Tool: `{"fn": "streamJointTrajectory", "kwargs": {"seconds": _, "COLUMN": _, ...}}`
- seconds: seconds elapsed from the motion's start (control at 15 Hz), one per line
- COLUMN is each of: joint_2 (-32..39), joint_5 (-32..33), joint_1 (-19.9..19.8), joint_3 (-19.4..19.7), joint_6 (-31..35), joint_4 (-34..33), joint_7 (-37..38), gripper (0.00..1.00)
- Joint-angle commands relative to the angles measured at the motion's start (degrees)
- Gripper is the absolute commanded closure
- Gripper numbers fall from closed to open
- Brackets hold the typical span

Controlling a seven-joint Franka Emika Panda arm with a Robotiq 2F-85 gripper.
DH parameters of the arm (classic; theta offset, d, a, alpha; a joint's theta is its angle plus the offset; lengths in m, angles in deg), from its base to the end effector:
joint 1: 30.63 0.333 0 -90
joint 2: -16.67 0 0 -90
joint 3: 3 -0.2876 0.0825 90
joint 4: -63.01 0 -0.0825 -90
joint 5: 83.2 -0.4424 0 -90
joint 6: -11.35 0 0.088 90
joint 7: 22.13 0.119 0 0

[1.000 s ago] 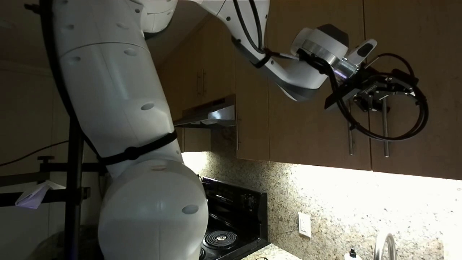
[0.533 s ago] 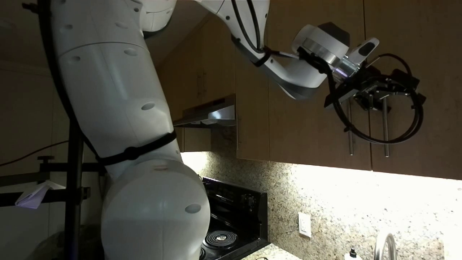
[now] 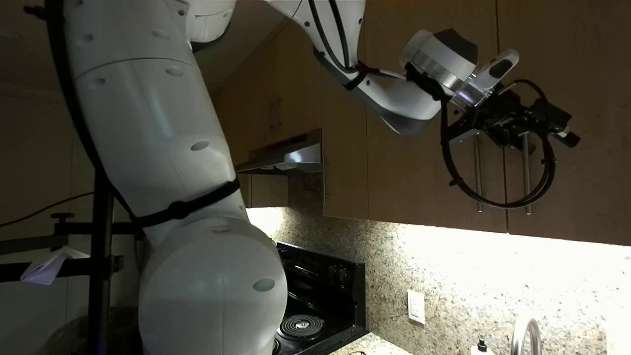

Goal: Open the top right cabinet door

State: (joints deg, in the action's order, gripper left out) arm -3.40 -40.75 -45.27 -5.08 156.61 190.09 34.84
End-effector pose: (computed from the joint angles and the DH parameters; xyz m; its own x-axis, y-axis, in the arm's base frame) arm 0.5558 -0.1194 0.5406 0.4784 -0.4221 0.7700 -0.6762 -0.7365 0.0164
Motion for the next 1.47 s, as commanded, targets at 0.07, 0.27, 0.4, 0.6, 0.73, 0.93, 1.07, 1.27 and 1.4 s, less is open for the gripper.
{"fn": "streamJointTrajectory", "kwargs": {"seconds": 0.07, "joint_2": -3.3, "joint_5": 0.8, "joint_1": -2.8, "joint_3": 2.1, "joint_6": -3.3, "joint_4": 2.4, "joint_7": 2.8, "gripper": 0.0}}
{"fn": "streamJointTrajectory", "kwargs": {"seconds": 0.27, "joint_2": -5.1, "joint_5": 0.8, "joint_1": -3.0, "joint_3": 2.0, "joint_6": -3.7, "joint_4": 4.2, "joint_7": 4.7, "gripper": 0.0}}
{"fn": "streamJointTrajectory", "kwargs": {"seconds": 0.4, "joint_2": -6.0, "joint_5": 0.4, "joint_1": -3.2, "joint_3": 2.3, "joint_6": -3.8, "joint_4": 5.1, "joint_7": 5.4, "gripper": 0.0}}
{"fn": "streamJointTrajectory", "kwargs": {"seconds": 0.6, "joint_2": -7.5, "joint_5": -0.3, "joint_1": -3.4, "joint_3": 2.8, "joint_6": -3.6, "joint_4": 6.2, "joint_7": 5.6, "gripper": 0.0}}
{"fn": "streamJointTrajectory", "kwargs": {"seconds": 0.73, "joint_2": -8.5, "joint_5": -1.1, "joint_1": -3.7, "joint_3": 2.9, "joint_6": -3.6, "joint_4": 7.0, "joint_7": 5.3, "gripper": 0.0}}
{"fn": "streamJointTrajectory", "kwargs": {"seconds": 0.93, "joint_2": -10.2, "joint_5": -2.7, "joint_1": -3.7, "joint_3": 3.5, "joint_6": -2.7, "joint_4": 8.4, "joint_7": 4.5, "gripper": 0.0}}
{"fn": "streamJointTrajectory", "kwargs": {"seconds": 1.07, "joint_2": -11.3, "joint_5": -3.2, "joint_1": -3.8, "joint_3": 3.7, "joint_6": -2.2, "joint_4": 9.3, "joint_7": 4.1, "gripper": 0.0}}
{"fn": "streamJointTrajectory", "kwargs": {"seconds": 1.27, "joint_2": -12.7, "joint_5": -4.2, "joint_1": -4.1, "joint_3": 3.8, "joint_6": -2.2, "joint_4": 10.2, "joint_7": 3.8, "gripper": 0.0}}
{"fn": "streamJointTrajectory", "kwargs": {"seconds": 1.4, "joint_2": -13.6, "joint_5": -4.7, "joint_1": -4.4, "joint_3": 3.9, "joint_6": -2.2, "joint_4": 11.0, "joint_7": 3.7, "gripper": 0.0}}
